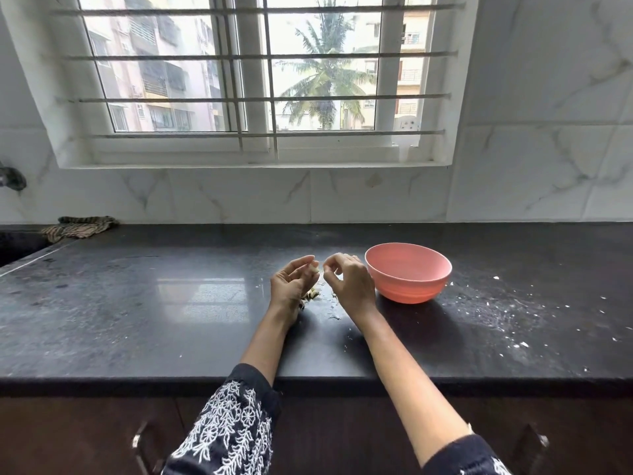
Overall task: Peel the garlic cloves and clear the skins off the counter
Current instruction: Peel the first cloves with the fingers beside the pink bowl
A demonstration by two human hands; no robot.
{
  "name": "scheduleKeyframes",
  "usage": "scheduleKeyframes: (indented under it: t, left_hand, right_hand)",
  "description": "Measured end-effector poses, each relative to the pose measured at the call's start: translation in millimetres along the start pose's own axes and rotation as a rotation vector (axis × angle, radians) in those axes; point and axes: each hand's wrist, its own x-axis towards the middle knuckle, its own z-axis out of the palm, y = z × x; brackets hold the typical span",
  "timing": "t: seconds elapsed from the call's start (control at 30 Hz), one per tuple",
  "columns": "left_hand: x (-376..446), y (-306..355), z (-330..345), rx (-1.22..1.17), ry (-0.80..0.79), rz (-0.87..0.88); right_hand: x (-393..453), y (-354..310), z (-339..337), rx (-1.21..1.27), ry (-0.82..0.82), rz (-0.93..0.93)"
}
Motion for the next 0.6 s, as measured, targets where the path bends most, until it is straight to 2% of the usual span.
scheduleKeyframes:
  t: [0.23,0.6]
  left_hand:
    - [-1.7,2.2,0.8,-0.011,0.017,0.013]
    - [-3.6,0.2,-1.2,-0.009,-0.017,0.016]
  right_hand:
    - [0.3,-4.6,2.2,0.124,0.077,-0.059]
    - [-0.5,-1.0,4.4,0.11,0.03,-0.134]
